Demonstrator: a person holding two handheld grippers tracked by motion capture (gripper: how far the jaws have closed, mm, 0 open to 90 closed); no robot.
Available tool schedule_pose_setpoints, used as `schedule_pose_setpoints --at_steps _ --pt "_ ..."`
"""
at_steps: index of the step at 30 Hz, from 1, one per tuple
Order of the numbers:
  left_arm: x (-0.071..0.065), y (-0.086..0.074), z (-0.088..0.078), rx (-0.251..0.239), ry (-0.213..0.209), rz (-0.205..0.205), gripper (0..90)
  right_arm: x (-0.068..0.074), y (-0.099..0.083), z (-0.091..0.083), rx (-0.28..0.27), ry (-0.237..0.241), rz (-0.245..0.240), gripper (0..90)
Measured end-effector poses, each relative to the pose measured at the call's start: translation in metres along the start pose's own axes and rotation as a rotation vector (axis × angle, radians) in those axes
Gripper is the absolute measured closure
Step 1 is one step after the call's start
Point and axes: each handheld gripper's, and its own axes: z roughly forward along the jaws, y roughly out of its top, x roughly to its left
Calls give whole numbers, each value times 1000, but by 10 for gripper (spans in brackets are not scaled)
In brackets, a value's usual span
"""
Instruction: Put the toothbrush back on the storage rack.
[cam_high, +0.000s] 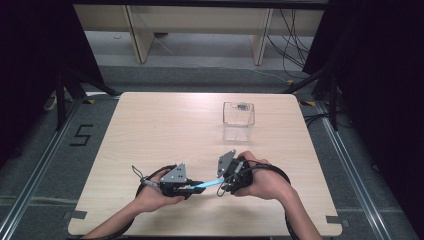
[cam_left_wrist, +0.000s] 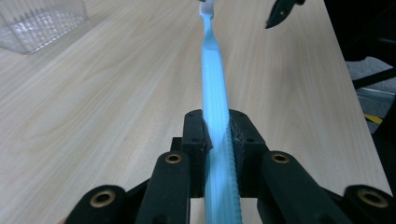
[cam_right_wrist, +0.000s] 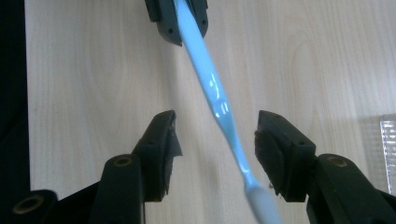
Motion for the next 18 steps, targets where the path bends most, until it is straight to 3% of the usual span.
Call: schedule_pose_setpoints --at_steps 1,3,4,12,18 --pt "1 -1 -2 -3 8 -4 778 -2 -2 1 -29 9 -33 483" --pt "2 -3 -4 -19 25 -14 778 1 -7 2 -65 -1 -3 473" --pt "2 -4 -6 -25 37 -20 778 2 -10 3 -83 -35 -18 471" --pt "4 -10 -17 -122 116 -58 778 12 -31 13 -248 -114 152 445" --pt "7 -12 -23 -190 155 -84 778 12 -41 23 -345 -181 236 432"
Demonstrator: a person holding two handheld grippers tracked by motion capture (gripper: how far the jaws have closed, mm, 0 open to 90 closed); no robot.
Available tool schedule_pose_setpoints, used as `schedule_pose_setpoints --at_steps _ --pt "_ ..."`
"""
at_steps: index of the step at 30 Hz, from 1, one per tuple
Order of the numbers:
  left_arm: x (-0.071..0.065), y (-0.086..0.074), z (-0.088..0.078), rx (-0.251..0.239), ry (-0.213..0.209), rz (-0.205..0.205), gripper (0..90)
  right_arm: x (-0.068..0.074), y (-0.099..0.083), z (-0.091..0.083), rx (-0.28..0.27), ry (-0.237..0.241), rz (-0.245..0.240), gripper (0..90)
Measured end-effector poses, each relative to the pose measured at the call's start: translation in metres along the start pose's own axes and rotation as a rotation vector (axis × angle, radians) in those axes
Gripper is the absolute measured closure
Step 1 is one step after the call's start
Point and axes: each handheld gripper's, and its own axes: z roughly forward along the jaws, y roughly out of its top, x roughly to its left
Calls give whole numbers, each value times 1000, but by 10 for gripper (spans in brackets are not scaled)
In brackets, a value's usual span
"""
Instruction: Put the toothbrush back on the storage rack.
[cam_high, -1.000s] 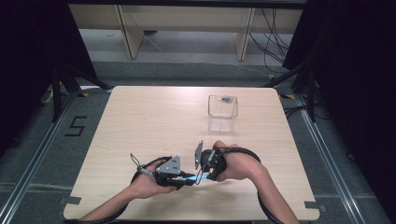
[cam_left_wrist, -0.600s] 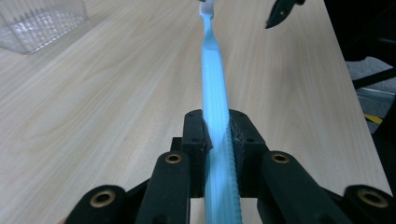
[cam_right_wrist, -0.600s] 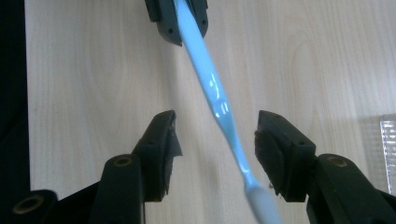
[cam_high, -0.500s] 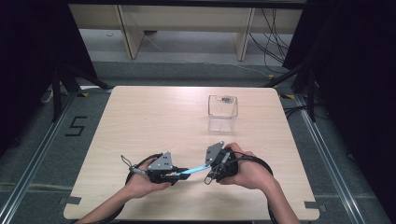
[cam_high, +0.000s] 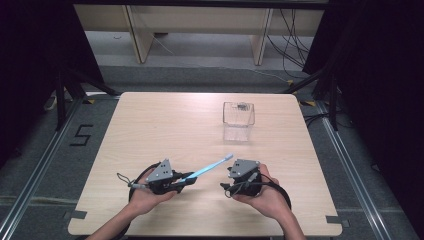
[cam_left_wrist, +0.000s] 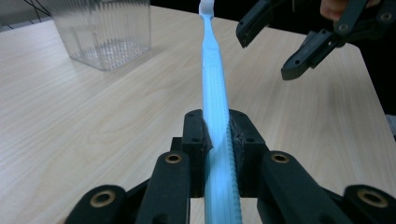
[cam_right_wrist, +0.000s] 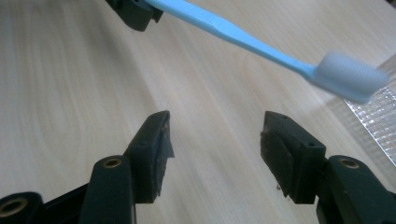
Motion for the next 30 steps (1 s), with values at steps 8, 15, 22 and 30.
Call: schedule_pose_setpoints --at_steps 8,15,22,30 --pt "4 1 -7 -72 68 -33 778 -1 -4 10 -162 -33 181 399" --pt "6 3 -12 -109 114 -43 778 -3 2 18 -246 -27 303 371" --pt "7 4 -10 -148 114 -48 778 -11 14 21 -342 21 397 349" --pt "5 6 -10 -137 122 -45 778 -13 28 30 -368 82 444 335"
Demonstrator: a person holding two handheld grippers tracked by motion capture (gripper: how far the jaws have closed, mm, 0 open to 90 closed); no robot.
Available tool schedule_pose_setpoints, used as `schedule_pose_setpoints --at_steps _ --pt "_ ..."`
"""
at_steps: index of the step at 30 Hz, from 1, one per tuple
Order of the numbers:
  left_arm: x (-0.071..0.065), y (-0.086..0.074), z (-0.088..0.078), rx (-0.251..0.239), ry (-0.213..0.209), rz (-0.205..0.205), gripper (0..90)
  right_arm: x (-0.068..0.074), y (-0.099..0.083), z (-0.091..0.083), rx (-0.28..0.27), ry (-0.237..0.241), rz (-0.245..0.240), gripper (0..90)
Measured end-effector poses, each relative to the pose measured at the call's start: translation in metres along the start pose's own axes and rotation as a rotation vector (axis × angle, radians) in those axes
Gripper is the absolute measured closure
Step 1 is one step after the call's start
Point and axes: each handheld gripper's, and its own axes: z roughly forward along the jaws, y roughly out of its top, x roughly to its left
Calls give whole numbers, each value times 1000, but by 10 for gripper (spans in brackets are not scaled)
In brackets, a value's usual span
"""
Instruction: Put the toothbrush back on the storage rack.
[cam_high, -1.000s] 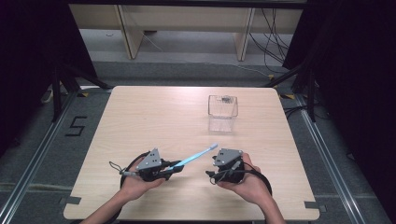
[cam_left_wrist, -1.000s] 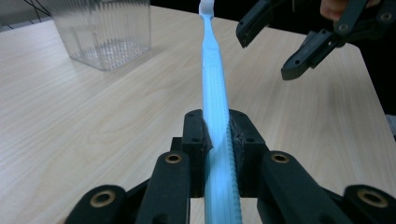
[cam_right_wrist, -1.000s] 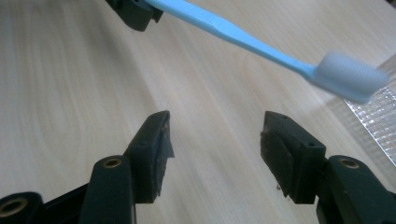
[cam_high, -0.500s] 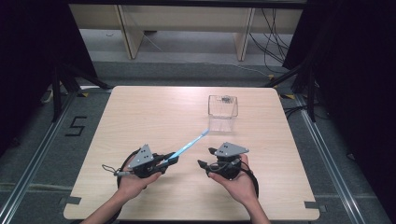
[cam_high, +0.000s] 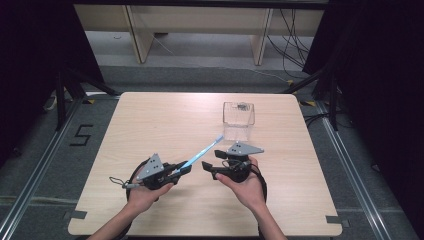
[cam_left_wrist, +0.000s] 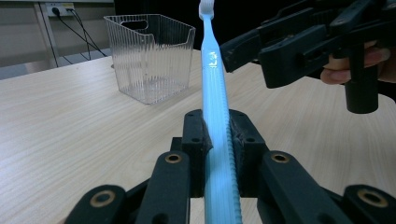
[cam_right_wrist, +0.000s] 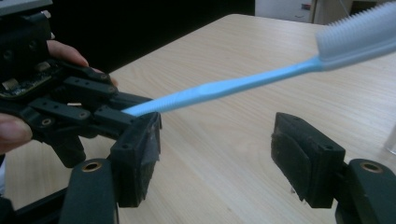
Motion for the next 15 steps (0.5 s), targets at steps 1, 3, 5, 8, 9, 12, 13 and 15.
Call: schedule_pose_setpoints --at_steps 1,3,5,8,9,12,13,15 --pt "0 0 0 0 -1 -1 778 0 1 2 -2 3 -6 335" --pt "-1 1 1 -2 -1 1 778 0 3 5 -5 13 2 331" --pt "-1 1 2 -2 -2 1 778 -1 5 8 -13 16 -5 332" --pt "-2 1 2 -2 -3 2 778 0 8 10 -22 18 8 334" --pt "-2 2 2 -1 -3 3 778 0 9 10 -27 7 13 338" --pt "-3 2 3 -1 -3 2 778 -1 10 11 -43 9 36 340" --pt "-3 2 4 -1 -2 2 778 -1 10 11 -47 10 40 343" --pt "-3 1 6 -21 -12 -3 777 -2 10 12 -52 -9 44 350"
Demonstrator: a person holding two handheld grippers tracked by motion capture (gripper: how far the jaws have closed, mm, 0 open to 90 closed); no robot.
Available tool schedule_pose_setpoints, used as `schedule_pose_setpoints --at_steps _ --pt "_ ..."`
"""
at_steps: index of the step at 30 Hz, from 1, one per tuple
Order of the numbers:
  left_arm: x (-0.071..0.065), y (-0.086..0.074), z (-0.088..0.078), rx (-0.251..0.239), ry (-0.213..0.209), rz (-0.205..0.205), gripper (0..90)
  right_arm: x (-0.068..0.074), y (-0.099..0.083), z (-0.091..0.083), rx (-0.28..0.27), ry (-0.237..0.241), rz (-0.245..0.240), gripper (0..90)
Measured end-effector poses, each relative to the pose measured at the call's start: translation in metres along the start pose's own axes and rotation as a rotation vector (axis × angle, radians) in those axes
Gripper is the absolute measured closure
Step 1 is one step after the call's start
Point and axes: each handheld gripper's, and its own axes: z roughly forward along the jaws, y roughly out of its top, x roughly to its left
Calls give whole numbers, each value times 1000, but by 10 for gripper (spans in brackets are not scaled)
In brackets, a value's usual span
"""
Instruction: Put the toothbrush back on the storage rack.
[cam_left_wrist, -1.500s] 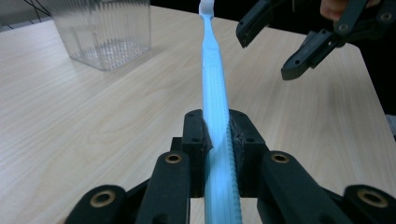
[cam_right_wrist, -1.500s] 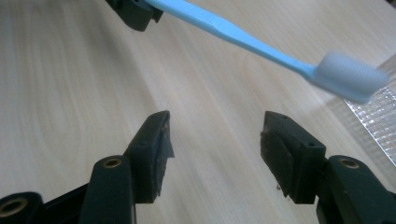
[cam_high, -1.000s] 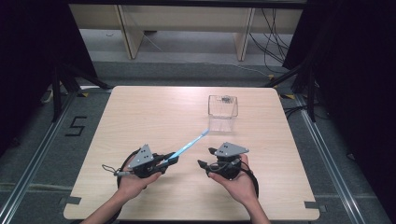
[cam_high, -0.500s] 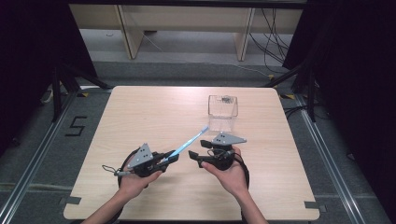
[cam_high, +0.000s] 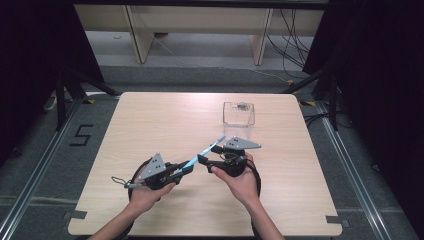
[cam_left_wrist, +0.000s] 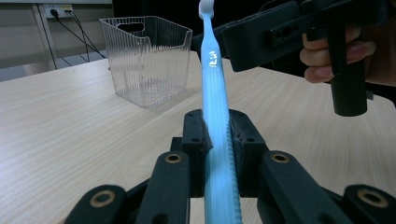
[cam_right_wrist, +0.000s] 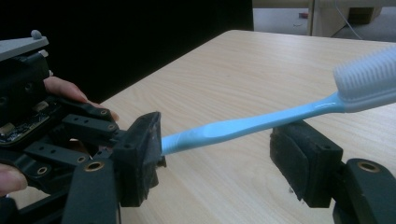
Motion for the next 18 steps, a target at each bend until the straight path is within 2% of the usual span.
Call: schedule_pose_setpoints --at_steps 1,3,5,6,8,9,10,11,13,15,16,18 --pt "0 0 0 -1 1 0 778 -1 0 1 -5 3 -10 357" --pt "0 0 0 1 2 0 777 1 1 -1 -7 15 35 363" --pt "-1 1 0 21 12 3 777 -1 1 0 -17 15 27 366" --pt "-2 0 1 22 12 4 777 -1 1 0 -16 11 52 368" --pt "-2 0 1 25 12 7 777 -3 1 2 -30 5 36 385" --pt "-2 0 3 10 5 5 777 -3 1 1 -25 10 50 391" --pt "-2 0 3 9 5 2 777 -4 1 2 -30 9 44 398" --pt "-3 0 2 26 15 8 777 -4 1 3 -21 5 56 406" --pt "-4 0 3 31 15 15 777 -3 1 3 -18 9 73 425" --pt "-5 -2 5 22 5 16 776 -4 1 4 -24 10 72 467" --pt "-5 -2 5 37 12 18 776 -5 1 4 -36 0 54 491" --pt "-6 -3 7 43 4 23 774 -5 1 4 -31 17 60 556"
